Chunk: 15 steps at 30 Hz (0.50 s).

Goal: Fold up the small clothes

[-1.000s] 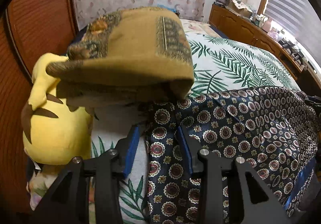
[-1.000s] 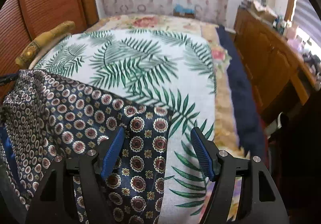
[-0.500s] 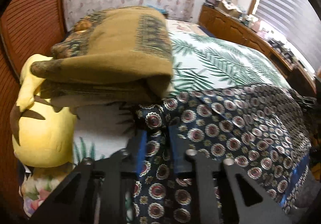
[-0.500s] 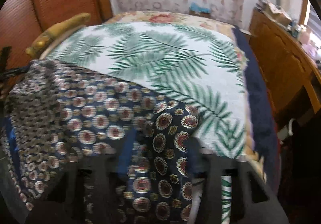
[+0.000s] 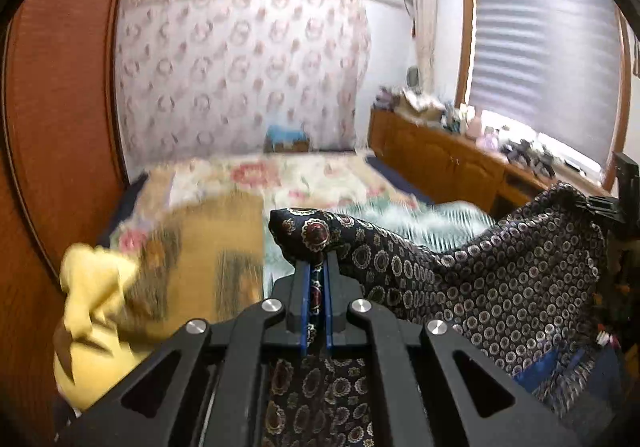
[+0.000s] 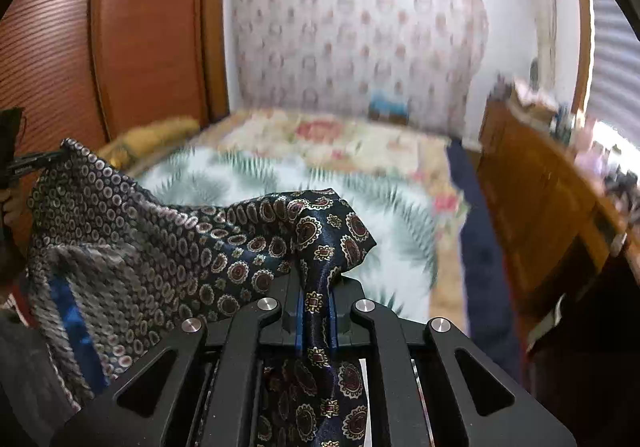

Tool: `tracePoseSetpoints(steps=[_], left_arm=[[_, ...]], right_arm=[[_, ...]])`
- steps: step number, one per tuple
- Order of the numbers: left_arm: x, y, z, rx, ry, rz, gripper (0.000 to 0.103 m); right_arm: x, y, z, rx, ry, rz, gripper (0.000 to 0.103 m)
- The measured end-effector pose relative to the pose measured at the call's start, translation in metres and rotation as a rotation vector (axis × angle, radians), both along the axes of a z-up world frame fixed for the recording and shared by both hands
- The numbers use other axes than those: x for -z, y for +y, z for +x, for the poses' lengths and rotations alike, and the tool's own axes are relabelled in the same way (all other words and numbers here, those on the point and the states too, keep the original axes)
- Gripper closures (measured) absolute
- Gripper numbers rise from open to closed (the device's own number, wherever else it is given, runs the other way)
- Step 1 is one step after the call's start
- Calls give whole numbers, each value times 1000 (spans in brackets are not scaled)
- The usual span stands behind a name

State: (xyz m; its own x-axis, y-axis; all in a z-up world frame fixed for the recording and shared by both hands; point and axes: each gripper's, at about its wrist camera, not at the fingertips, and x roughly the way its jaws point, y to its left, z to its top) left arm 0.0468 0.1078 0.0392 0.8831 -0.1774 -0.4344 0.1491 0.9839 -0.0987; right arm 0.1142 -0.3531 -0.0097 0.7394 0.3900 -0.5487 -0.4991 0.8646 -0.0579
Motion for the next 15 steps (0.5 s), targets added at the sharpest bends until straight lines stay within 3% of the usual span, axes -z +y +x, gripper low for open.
tracePoseSetpoints(steps=[3, 7, 11, 15], left_arm=[[-23, 6, 31, -25, -34, -5, 101], [-30, 19, 76, -82, -32, 16, 101], [-9, 35, 123, -152, 30, 41, 100], [29, 53, 160, -188, 168, 12, 91]], right_arm=[[-33, 4, 10, -6, -79, -24, 97], [-68, 13, 41, 3, -145, -43, 97], [-83, 23, 87, 49, -166, -68, 97], [-67, 27, 137, 111, -122, -85, 94]])
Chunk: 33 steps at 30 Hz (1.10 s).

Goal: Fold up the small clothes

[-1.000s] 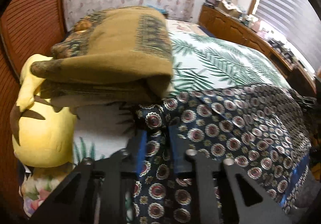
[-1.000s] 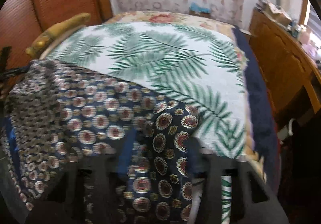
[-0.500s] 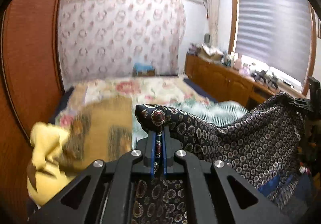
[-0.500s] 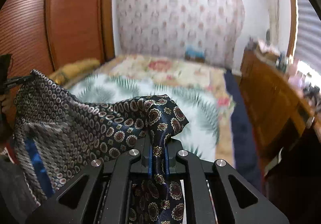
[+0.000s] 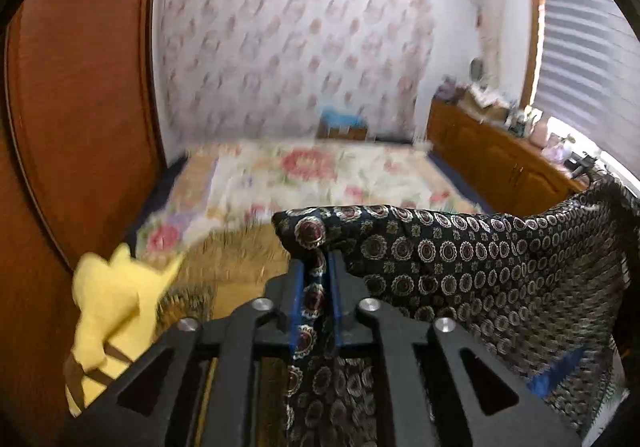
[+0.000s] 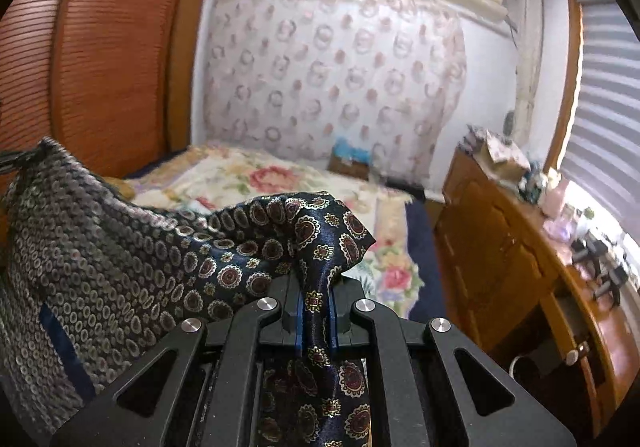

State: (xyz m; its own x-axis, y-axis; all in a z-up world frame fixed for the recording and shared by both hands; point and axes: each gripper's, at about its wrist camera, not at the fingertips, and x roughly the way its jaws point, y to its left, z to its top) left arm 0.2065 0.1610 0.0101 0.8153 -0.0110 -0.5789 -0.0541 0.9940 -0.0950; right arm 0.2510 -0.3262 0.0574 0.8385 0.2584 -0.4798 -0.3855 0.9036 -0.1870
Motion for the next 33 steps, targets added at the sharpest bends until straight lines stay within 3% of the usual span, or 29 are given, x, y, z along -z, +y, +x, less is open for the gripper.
tracePoseSetpoints(steps=[1, 3, 6, 13, 20, 27, 33], left_arm=[[5, 1, 1, 1, 14, -3, 91], [12, 4, -4, 13, 17, -2, 82], [17, 1, -20, 37, 26, 3, 74], [19, -22, -66, 113, 22, -1, 68], [50, -51, -105, 190, 68, -13, 67], [81, -86, -122, 252, 128, -31, 67], [100, -101, -124, 296, 174, -53, 67]], right_arm=[[9, 1, 12, 23, 19, -3, 94], [32, 4, 33, 45, 91, -14, 71], [63, 6, 50, 83, 176, -38, 53], [91, -9, 30, 83, 227, -24, 50], [125, -26, -26, 59, 327, 3, 50], [158, -37, -89, 25, 417, 40, 50], [172, -27, -117, -20, 458, 49, 50]])
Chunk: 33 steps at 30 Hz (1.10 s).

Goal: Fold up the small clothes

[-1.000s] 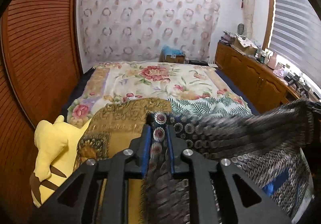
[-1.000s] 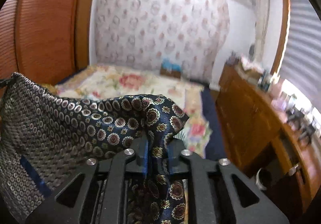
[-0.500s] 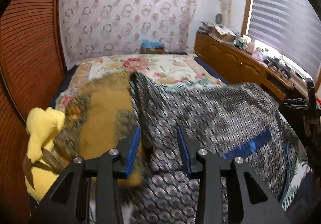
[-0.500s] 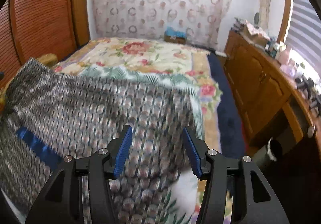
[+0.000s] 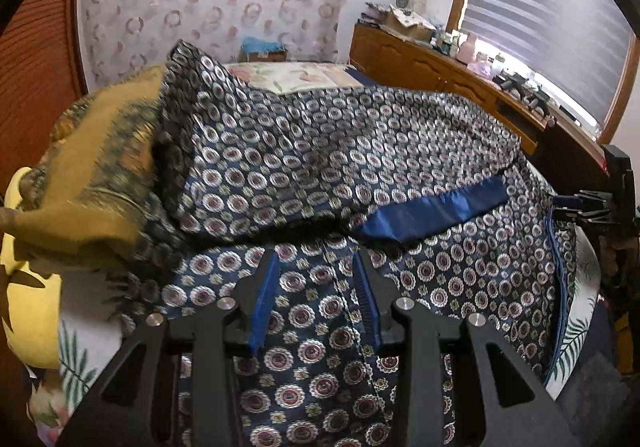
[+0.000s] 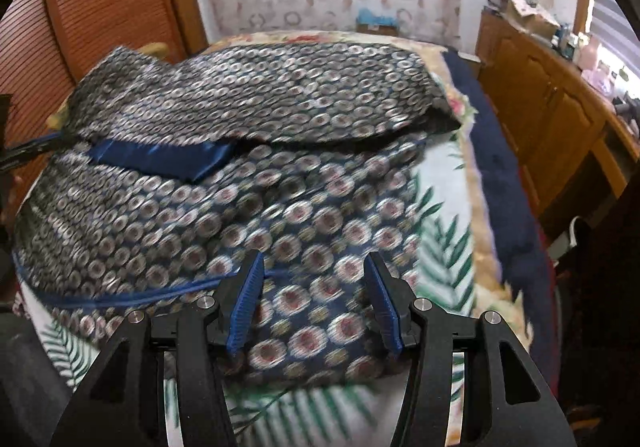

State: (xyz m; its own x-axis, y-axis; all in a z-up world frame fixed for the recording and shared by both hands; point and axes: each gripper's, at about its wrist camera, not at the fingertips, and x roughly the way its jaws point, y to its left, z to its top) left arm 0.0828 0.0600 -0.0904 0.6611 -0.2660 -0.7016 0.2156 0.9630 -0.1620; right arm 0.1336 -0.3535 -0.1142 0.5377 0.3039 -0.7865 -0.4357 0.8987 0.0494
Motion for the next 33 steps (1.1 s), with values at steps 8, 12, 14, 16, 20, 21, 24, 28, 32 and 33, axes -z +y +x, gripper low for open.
tracePoseSetpoints(steps=[8, 12, 14, 16, 20, 21, 24, 28, 32, 33], left_arm=[[14, -5, 2, 14, 41, 9, 67], [23, -10, 1, 19, 62, 28, 67], [23, -12, 0, 21, 53, 42, 66], [23, -13, 0, 20, 53, 50, 66], [23, -14, 0, 18, 52, 62, 66], [24, -15, 0, 17, 51, 65, 66], [24, -16, 0, 17, 51, 73, 66], [24, -17, -1, 20, 51, 83, 64], [24, -20, 0, 23, 50, 92, 62], [24, -20, 0, 24, 50, 94, 62]], right_arm=[[8, -4, -3, 4, 22, -51, 82], [6, -9, -13, -34, 34, -51, 100], [3, -11, -21, -51, 37, -47, 101], [-3, -15, -32, -69, 33, -45, 101], [-14, -29, -53, -85, 36, -49, 101], [-16, -35, -59, -92, 48, -55, 101], [-14, -42, -73, -126, 85, -88, 101], [-18, -54, -77, -104, 106, -100, 100], [-40, -62, -77, -60, 43, -82, 95], [-44, -63, -77, -53, 30, -75, 95]])
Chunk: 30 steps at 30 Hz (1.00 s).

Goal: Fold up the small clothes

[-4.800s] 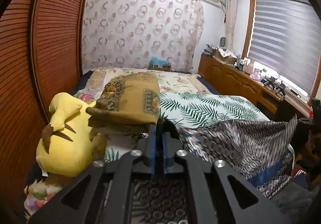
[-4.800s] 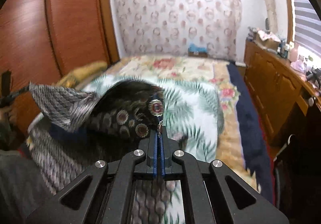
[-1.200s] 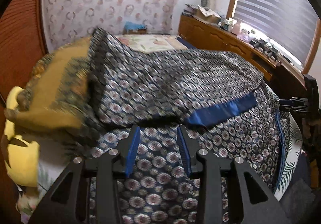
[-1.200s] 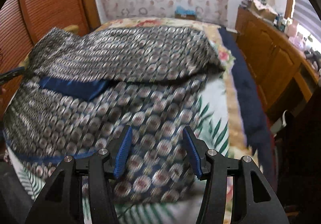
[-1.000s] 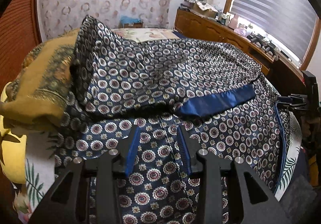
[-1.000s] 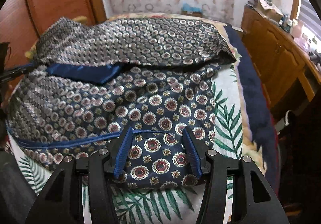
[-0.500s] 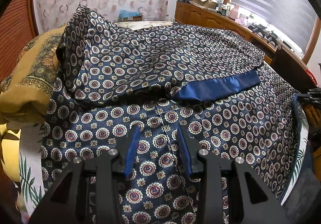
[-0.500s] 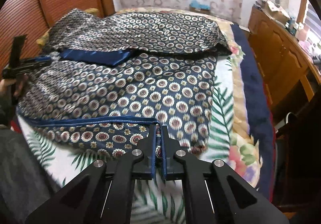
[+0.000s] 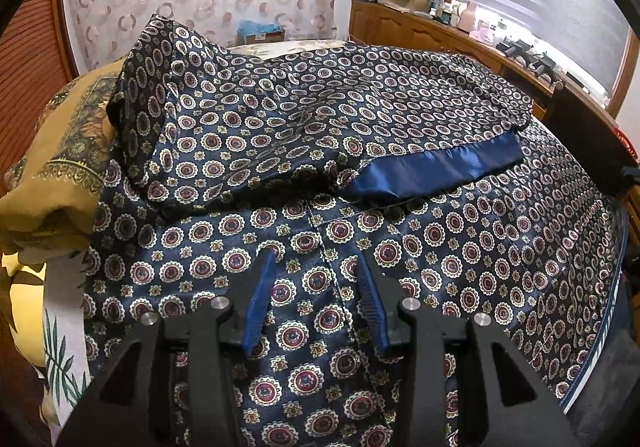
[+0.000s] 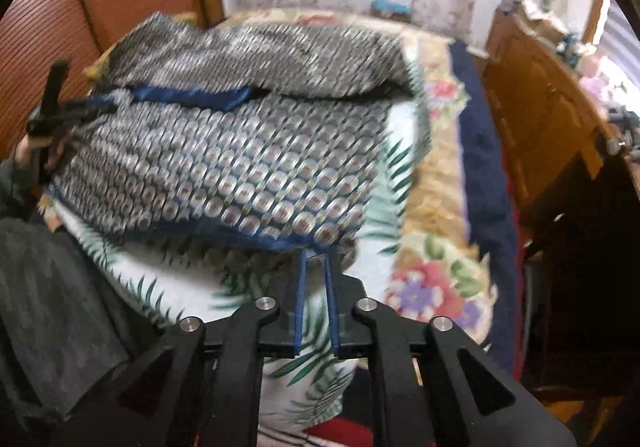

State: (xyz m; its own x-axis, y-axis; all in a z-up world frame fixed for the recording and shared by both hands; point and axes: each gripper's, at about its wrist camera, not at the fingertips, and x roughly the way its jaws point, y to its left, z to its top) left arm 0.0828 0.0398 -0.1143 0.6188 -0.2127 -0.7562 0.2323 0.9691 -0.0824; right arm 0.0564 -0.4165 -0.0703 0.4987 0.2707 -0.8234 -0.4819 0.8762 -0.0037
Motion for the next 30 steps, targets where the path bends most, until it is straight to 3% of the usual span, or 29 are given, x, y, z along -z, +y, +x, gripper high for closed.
tracePoseSetpoints(steps=[5, 14, 16, 22, 27, 30], left_arm=[[0, -1, 0, 2, 0, 5, 61], [2, -6, 0, 8, -2, 34, 55], [2, -5, -1, 6, -1, 35, 54], [1, -8, 0, 8, -3, 48, 53], [1, -8, 0, 4, -1, 37, 53], [-2, -3, 1, -14, 3, -8, 53]], right_arm=[[-15, 0, 7, 34, -63, 21, 88], [-3, 26, 45, 64, -106, 42, 84], [-2, 30, 52, 70, -116, 46, 79], [2, 35, 75, 108, -145, 57, 51], [5, 35, 108, 161, -163, 82, 48], [12, 33, 139, 202, -170, 69, 46]])
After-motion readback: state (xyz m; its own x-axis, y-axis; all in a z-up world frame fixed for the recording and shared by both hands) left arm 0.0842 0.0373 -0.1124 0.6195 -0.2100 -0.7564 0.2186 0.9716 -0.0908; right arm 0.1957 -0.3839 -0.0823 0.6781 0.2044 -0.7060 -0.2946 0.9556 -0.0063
